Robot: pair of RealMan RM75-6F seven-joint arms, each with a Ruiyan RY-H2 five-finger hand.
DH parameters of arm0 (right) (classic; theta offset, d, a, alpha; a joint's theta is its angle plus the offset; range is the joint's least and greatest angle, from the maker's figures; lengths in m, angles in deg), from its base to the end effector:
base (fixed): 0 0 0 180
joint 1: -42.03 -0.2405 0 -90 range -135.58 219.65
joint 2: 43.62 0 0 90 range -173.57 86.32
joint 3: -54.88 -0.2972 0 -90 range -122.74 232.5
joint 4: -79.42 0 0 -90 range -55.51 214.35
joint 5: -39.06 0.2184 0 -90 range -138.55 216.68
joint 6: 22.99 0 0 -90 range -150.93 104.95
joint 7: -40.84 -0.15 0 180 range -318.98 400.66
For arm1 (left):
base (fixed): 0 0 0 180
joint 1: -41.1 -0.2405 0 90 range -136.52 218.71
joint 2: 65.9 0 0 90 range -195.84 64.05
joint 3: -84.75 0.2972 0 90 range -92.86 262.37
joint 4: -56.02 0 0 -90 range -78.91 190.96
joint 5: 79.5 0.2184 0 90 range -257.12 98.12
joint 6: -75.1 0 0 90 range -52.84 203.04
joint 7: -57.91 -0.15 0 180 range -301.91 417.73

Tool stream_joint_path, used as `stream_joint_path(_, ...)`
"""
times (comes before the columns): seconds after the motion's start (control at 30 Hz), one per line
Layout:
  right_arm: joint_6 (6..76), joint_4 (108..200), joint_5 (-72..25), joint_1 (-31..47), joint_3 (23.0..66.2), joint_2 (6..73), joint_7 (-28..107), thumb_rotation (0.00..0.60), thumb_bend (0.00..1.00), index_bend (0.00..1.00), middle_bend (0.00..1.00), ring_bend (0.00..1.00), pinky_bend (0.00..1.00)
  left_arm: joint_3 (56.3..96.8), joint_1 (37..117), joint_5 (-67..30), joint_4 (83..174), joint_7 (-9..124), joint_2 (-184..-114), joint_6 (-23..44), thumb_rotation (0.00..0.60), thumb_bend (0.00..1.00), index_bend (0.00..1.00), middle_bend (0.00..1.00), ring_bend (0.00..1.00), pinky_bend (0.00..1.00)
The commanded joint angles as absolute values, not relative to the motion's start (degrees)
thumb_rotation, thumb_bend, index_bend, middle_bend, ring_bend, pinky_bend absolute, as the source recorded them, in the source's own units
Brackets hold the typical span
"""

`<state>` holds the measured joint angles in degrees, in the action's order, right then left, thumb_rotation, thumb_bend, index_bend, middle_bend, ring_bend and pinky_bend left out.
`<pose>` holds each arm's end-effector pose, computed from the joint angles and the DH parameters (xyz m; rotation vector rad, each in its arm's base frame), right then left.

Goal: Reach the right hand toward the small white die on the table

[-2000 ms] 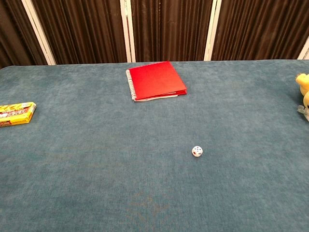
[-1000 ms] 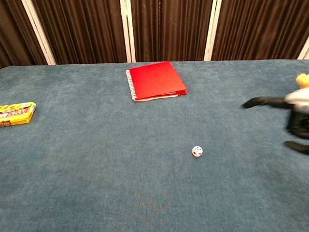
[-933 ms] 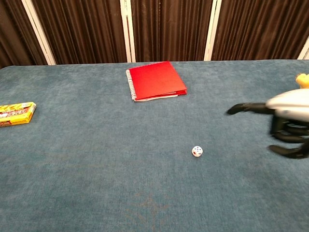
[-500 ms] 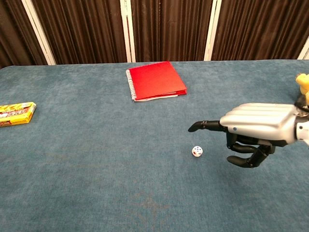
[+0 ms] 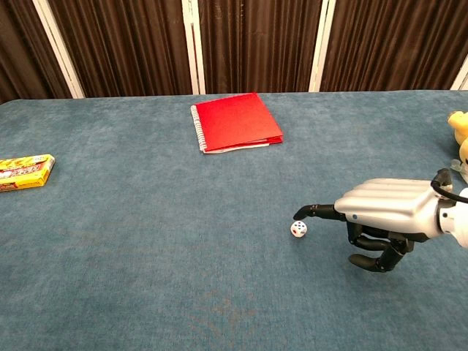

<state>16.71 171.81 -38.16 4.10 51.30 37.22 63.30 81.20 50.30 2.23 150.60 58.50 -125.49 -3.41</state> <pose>-0.2081 -0.3069 -0.0348 2.3105 -0.8384 0.6450 -0.3482 0.2191 0.1849 -1.4246 -0.9401 -0.8480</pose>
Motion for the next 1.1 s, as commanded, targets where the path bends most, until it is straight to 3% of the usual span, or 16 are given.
stream_joint_path(0.03, 16.78, 171.81, -37.42, 3.92, 51.69, 37.41, 63.81, 0.600, 0.51, 0.02, 0.89, 0.85, 1.00, 81.22, 50.25, 2.44, 150.87, 58.36, -125.44, -3.68, 0.600, 0.00, 0.00, 0.00, 0.00, 0.00)
stream_joint_path(1.1, 18.53, 174.26, -35.84, 2.43, 56.57, 35.84, 64.41, 0.600, 0.51, 0.06, 0.89, 0.85, 1.00, 81.50, 50.44, 2.27, 151.24, 57.80, -125.40, -3.34, 0.600, 0.00, 0.00, 0.00, 0.00, 0.00)
